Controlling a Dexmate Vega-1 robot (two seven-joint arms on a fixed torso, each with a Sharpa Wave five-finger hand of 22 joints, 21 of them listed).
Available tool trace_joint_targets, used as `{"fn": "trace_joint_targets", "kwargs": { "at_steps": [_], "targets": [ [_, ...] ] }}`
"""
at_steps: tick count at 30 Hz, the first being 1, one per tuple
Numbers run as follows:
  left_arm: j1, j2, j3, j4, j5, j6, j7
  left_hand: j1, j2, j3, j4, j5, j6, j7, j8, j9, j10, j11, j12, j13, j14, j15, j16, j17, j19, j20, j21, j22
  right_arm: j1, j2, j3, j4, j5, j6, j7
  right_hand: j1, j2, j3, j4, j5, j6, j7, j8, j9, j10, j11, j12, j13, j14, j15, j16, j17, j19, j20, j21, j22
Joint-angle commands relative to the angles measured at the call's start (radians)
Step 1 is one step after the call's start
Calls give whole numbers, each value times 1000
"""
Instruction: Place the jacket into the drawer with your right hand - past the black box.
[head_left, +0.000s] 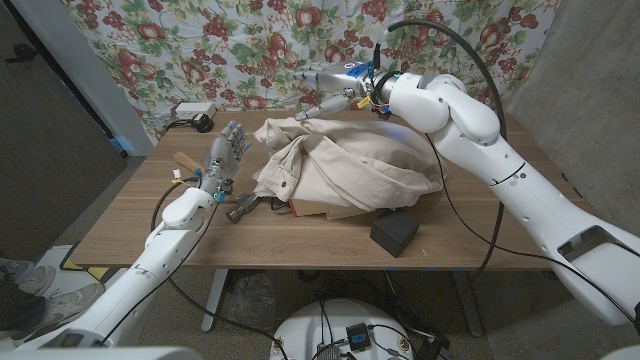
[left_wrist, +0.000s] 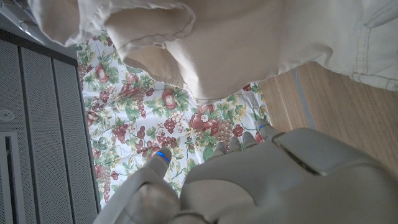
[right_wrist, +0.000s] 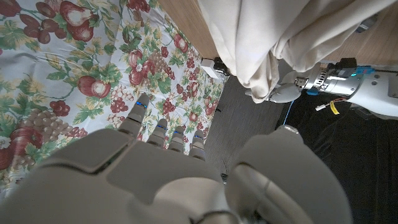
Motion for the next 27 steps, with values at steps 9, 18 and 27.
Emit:
{"fn": "trace_joint_targets", "kwargs": {
  "at_steps": [9,18,27],
  "targets": [
    [46,26,-24,-55,-7,13,1,1,125,2,0,-2,-124,-7,3,4,-134,2,0,5,-129,3,1,3,-16,6,-1,5,-36,-17,48,-46,0,-72,-23,-15,6,-10,3,-3,0,-3,8,2,-2,1,9,0,-8,4,8,-2,-4,1,-9,4],
    [27,27,-17,-31,-10,13,-27,1,125,2,0,-2,-124,-7,3,4,-135,1,0,5,-128,2,1,3,-15,6,-1,6,-41,-22,59,-47,-17,-94,-52,-21,9,-15,3,-3,3,-4,10,1,2,2,12,-3,-8,3,10,-7,-5,1,-17,5],
    [-5,26,-7,22,-21,6,-77,1,125,1,0,-2,-125,-7,3,4,-135,2,-1,5,-129,2,1,3,-16,6,-2,6,-51,-18,52,-45,-39,-120,-73,-24,12,-18,1,-3,6,-2,12,1,9,-2,14,-4,-4,1,13,-12,-4,1,-22,5]
  ]
}}
